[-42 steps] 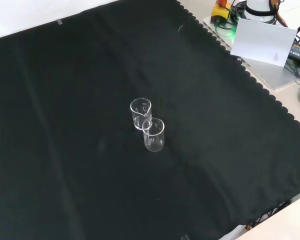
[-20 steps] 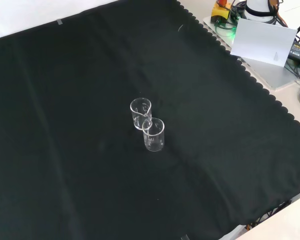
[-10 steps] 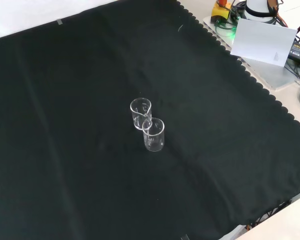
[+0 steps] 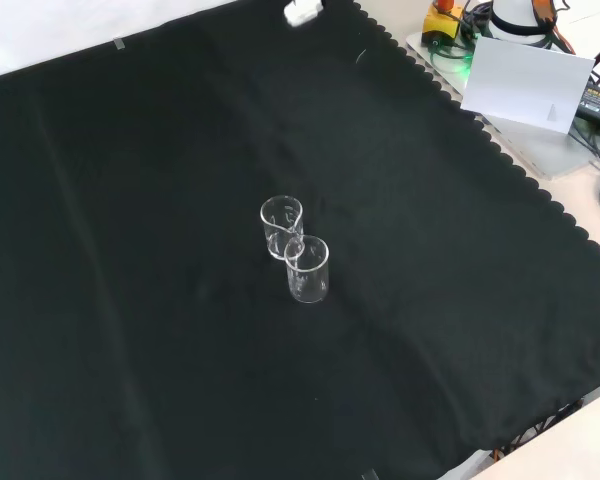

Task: Pick up the beaker on the right.

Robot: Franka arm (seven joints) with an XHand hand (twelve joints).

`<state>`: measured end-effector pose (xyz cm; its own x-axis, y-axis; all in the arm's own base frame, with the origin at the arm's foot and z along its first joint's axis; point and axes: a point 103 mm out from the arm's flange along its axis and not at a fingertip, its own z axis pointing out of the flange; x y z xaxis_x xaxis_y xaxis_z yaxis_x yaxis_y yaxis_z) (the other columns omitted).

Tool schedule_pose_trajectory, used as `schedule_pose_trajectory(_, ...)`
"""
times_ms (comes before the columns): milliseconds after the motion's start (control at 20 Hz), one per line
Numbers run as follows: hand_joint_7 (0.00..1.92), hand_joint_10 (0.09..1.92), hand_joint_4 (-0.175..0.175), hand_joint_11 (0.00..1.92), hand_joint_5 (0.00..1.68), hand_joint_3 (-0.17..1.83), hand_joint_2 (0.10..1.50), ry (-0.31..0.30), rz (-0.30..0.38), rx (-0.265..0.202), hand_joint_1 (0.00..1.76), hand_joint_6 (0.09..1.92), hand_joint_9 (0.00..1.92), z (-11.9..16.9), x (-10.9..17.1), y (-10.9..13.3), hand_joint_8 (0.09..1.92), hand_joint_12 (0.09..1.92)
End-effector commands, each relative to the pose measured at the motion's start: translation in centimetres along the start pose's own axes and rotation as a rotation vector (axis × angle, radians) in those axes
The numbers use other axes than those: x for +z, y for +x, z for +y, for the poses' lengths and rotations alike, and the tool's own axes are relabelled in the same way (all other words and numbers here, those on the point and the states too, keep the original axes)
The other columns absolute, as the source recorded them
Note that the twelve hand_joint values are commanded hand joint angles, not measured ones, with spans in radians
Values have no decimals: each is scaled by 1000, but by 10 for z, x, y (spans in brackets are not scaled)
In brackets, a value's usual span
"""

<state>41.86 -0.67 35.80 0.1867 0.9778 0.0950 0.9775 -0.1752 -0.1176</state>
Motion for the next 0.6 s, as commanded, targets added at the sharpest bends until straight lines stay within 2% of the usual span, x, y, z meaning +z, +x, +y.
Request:
schedule_pose_trajectory(50,243,696,-35,0,322,682,708,27,61,-109,733,87,337,45,38,17,613,1160)
schedule_pose_trajectory(300,239,695,-33,0,317,679,700,58,126,-164,734,87,335,66,64,12,612,1153)
schedule_pose_trajectory(450,237,695,-33,0,317,674,693,93,168,-183,738,87,336,79,82,6,612,1148)
schedule_pose_trajectory(600,238,696,-33,0,319,670,686,103,200,-204,739,87,341,89,97,0,612,1145)
